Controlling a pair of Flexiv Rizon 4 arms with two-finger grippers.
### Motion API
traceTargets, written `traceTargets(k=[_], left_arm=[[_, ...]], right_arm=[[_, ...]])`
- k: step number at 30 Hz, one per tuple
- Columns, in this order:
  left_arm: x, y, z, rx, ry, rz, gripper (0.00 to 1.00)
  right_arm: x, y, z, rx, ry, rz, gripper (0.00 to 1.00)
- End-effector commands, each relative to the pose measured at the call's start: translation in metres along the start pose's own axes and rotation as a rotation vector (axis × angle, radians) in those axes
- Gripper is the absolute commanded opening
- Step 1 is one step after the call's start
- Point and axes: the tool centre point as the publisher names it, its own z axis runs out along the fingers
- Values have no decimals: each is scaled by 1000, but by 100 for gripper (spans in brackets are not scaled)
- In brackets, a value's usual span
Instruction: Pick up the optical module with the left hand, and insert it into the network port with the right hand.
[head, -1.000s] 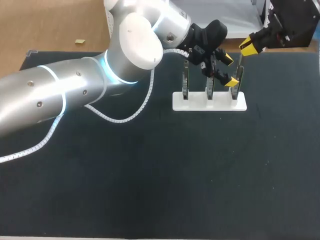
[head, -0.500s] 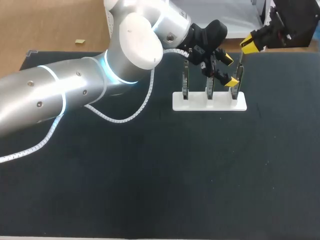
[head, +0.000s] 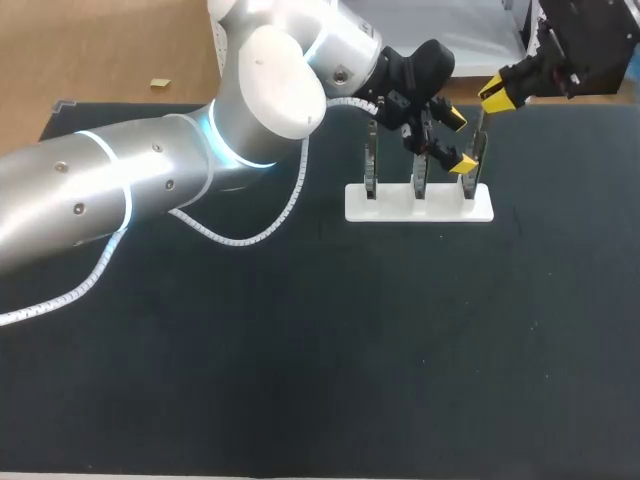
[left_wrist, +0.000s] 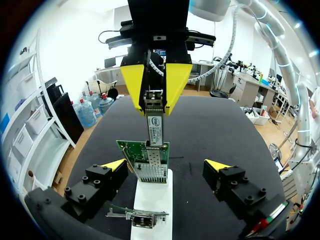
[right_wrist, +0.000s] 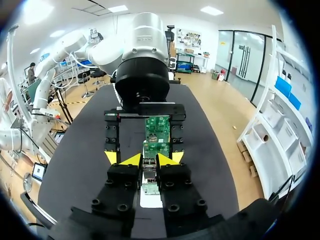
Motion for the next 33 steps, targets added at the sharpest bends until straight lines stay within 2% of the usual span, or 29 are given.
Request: traceTargets(k=[1, 33], left_arm=[[-1, 2, 0, 3, 5, -1, 100], [-1, 2, 0, 3, 5, -1, 100]], right_arm=[[-1, 2, 0, 10, -1, -4, 0], [8, -3, 5, 6, 20, 6, 0]])
